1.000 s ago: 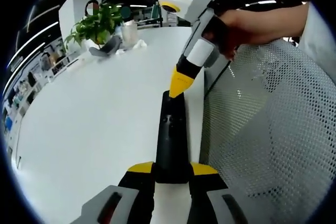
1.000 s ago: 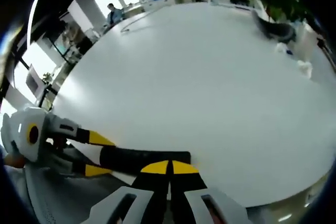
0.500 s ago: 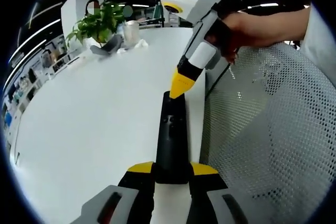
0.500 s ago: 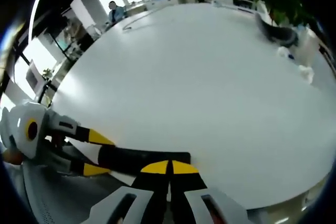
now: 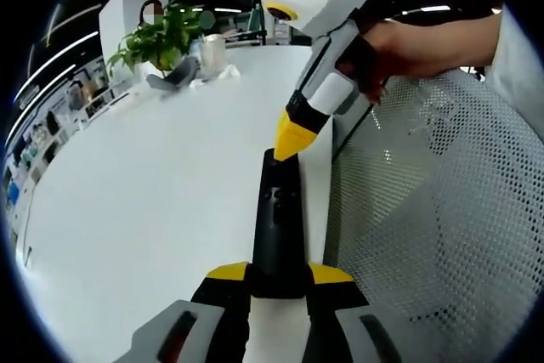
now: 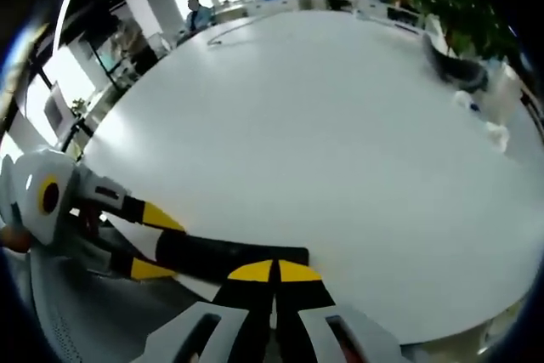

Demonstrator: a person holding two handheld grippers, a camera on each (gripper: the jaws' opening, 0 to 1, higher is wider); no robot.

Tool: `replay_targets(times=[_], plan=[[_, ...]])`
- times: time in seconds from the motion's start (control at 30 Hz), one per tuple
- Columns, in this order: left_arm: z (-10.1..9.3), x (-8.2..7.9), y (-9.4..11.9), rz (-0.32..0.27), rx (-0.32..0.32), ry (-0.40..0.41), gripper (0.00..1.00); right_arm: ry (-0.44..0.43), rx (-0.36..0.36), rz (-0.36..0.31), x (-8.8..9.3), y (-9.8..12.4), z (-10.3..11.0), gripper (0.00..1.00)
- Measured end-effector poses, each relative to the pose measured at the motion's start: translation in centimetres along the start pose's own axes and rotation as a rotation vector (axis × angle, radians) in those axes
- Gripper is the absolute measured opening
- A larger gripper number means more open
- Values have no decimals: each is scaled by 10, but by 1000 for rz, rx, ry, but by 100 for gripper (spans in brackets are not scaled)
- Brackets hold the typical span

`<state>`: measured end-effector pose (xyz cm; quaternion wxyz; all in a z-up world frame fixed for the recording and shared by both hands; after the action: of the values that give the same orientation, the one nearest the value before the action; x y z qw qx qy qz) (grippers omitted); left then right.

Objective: Press the specified remote control buttons in sequence, fully releasing each button before pressing the next.

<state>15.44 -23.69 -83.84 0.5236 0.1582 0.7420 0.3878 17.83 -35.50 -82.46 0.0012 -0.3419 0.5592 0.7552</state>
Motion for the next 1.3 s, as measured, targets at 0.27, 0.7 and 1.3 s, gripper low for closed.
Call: replay_targets(times=[0.27,0.7,1.3], plan=[[0,0,0,-2,2,-9,24,-49,-37,0,-1,-1,5,0],[0,-1,0,-5,6,-32,24,-60,-60,6,-2,-3,8,0],[1,-1,-1,-13,7,-19,24,-89,-62,2,-2,-3,8,0]])
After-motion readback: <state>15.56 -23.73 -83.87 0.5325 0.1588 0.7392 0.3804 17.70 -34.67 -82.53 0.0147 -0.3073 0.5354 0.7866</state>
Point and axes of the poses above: the point that each gripper's makers call its tool centre point, and the gripper's own axes: y roughly backward along the fingers, z roughly to its left, x roughly out of its underside, the point moved 3 cm from there along y, roughly backward along the fingers, and after that the axes turned 13 degrees about y, right-handed, at the moved point
